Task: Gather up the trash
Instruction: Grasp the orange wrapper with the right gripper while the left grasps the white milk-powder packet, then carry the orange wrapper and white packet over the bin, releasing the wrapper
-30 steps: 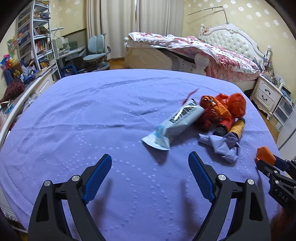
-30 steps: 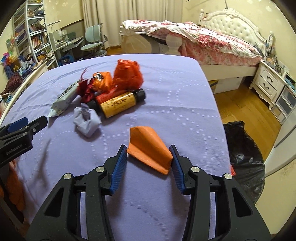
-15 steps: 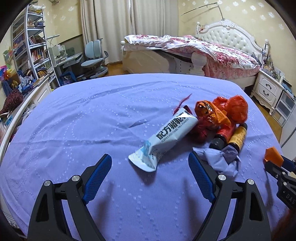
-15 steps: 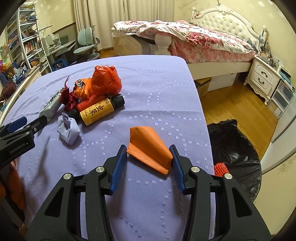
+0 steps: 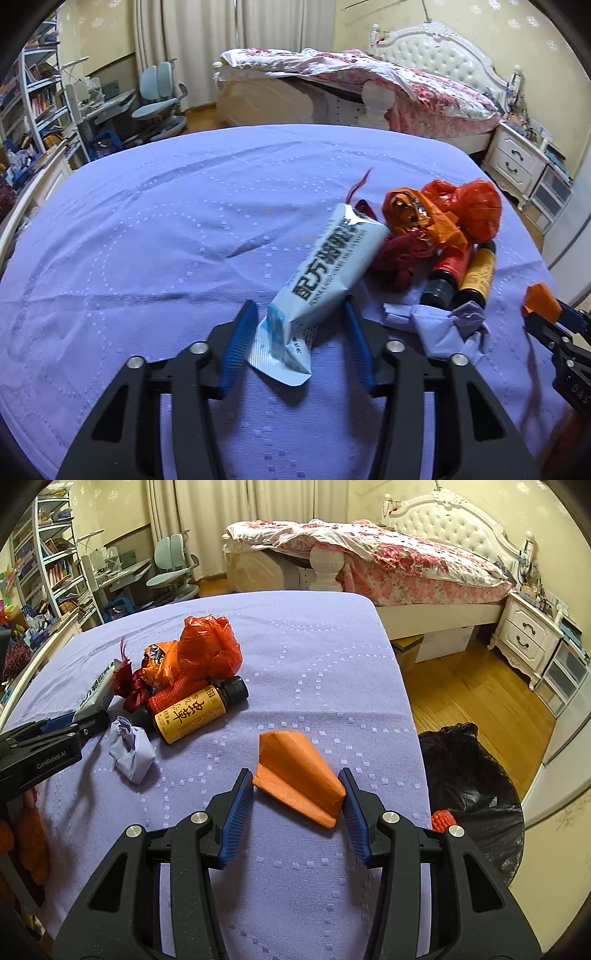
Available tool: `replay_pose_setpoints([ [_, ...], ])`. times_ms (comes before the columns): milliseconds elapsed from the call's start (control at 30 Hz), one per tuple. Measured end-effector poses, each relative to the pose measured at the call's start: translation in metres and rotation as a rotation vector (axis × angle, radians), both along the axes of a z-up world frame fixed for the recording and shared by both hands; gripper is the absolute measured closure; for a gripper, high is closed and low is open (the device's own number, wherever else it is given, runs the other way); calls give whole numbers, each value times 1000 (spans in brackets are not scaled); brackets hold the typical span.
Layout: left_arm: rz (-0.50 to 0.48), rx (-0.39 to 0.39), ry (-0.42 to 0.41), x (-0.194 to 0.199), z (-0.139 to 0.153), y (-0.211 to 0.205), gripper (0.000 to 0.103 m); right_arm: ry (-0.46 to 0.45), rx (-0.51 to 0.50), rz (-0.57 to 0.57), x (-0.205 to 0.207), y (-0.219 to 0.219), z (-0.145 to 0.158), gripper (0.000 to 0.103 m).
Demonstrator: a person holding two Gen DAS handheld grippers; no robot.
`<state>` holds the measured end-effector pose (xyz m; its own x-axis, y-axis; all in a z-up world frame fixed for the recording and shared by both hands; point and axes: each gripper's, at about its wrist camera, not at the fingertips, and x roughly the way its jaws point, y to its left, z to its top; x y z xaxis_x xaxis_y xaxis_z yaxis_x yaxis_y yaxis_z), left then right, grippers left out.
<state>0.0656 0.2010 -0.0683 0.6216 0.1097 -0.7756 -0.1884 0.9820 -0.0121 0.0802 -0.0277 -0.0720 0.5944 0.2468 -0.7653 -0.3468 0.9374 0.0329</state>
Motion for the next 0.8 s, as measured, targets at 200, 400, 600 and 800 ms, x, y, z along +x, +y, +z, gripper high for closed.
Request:
replay_pose_setpoints([
  [200, -25, 18, -7, -9, 1, -7, 63, 0, 2, -1, 0, 0, 0, 57],
  [400, -9, 13, -23, -21, 5, -9, 64, -4, 12, -3, 4, 4, 2, 57],
  [600, 10, -7, -41, -35, 11, -14, 64, -29, 24, -5, -2, 2, 5, 57],
  [800, -15, -14, -81, -49, 23, -37, 64, -49, 31, -20, -17, -12, 8, 57],
])
